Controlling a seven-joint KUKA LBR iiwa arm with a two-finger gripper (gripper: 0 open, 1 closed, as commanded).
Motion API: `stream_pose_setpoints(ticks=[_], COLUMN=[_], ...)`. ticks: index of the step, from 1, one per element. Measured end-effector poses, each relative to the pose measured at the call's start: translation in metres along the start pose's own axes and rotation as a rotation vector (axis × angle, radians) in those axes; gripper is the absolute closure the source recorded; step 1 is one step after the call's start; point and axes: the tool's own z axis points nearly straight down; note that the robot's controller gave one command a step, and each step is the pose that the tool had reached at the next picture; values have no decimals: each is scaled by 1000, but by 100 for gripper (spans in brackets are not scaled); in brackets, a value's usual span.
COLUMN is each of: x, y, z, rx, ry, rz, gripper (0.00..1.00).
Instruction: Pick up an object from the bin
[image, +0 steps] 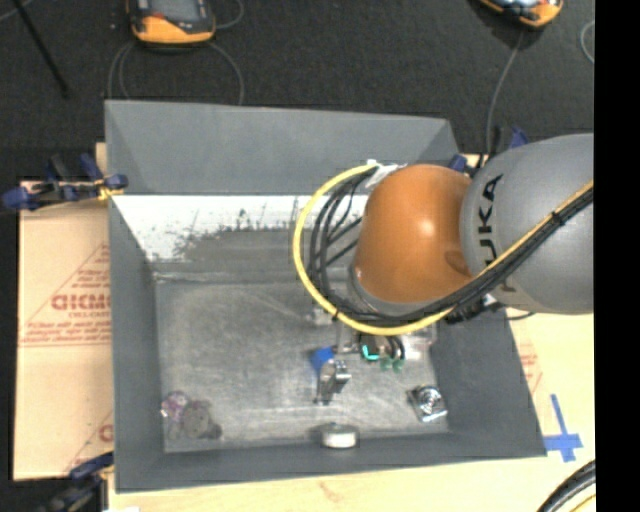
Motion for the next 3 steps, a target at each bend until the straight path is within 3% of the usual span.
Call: stream_pose_setpoints(ticks=[1,2,3], x=[-44,-45,-57], y=[-54,-51,-66], z=[110,105,-4], rx=[4,1,4], ry=[-3,-9,-17], rz=[-29,-28,-165], gripper=[0,100,100])
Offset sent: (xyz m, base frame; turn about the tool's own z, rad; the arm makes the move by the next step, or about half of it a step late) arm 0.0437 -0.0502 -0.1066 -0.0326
